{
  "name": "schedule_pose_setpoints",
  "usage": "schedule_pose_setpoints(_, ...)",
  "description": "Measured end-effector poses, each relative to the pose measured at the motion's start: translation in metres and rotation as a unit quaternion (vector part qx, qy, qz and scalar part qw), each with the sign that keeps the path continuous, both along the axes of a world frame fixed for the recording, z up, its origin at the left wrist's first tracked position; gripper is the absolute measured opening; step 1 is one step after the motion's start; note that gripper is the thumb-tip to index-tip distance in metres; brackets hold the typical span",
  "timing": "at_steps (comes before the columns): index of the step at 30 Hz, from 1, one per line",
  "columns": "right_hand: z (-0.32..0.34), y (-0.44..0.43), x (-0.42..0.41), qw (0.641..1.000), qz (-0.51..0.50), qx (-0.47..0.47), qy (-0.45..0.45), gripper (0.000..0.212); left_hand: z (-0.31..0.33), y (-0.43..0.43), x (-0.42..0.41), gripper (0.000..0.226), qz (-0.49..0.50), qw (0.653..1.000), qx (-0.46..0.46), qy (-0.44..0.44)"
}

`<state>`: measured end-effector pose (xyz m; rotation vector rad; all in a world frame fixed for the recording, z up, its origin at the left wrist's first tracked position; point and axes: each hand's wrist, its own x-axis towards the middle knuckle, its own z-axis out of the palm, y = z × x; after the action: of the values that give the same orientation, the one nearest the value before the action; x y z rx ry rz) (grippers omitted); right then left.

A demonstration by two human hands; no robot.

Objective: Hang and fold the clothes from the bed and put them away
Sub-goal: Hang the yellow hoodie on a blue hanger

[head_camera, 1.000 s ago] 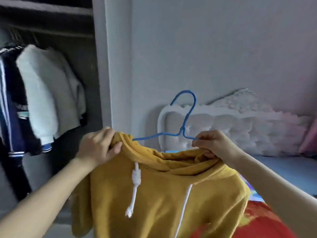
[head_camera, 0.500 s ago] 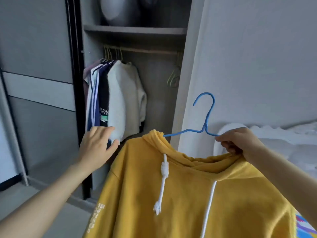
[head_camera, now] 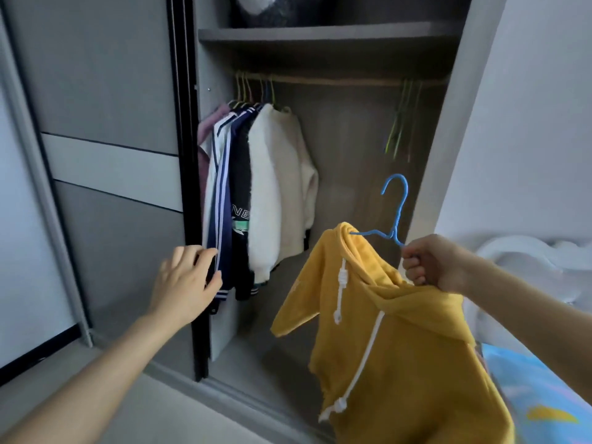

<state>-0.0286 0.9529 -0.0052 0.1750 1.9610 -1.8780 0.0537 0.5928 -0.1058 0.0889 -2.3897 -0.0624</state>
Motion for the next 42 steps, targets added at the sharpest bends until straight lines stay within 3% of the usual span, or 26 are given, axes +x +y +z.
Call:
schedule_pose_setpoints(3,0.006,-0.031,-0.054,0.995,-0.045,-0.090,0.027,0.025,0.000,-0.018,-0.032,0.050,0.013,1.000,-0.011,-0.011)
schedule_pose_setpoints(6,0.010,-0.074,-0.118,0.979,-0.064,-0.189,0.052,0.029,0.005,-0.046,-0.081,0.033,0.045,0.999,-0.014,0.002)
schedule_pose_setpoints(8,0.015,-0.104,-0.161,0.966,-0.080,-0.231,0.080,0.030,0.013,-0.062,-0.117,0.033,0.063,0.998,0.013,0.008)
schedule_pose_setpoints(18,0.097,-0.184,-0.339,0.919,-0.036,-0.306,0.246,0.026,0.096,-0.118,-0.302,0.033,0.119,0.989,0.036,0.080)
schedule_pose_setpoints(23,0.145,-0.219,-0.400,0.908,-0.037,-0.272,0.316,0.021,0.118,-0.147,-0.357,0.039,0.146,0.983,0.047,0.097)
schedule_pose_setpoints(27,0.172,-0.245,-0.455,0.922,-0.079,-0.172,0.337,0.014,0.140,-0.191,-0.401,0.054,0.158,0.978,0.057,0.120)
schedule_pose_setpoints(32,0.209,-0.281,-0.504,0.906,-0.149,-0.125,0.376,0.026,0.169,-0.248,-0.457,0.079,0.175,0.974,0.063,0.130)
schedule_pose_setpoints(36,0.227,-0.316,-0.531,0.916,-0.130,-0.112,0.361,0.027,0.148,-0.279,-0.486,0.096,0.177,0.976,0.097,0.087)
schedule_pose_setpoints(42,0.216,-0.353,-0.571,0.928,-0.134,-0.046,0.344,0.029,0.127,-0.297,-0.509,0.103,0.184,0.972,0.035,0.140)
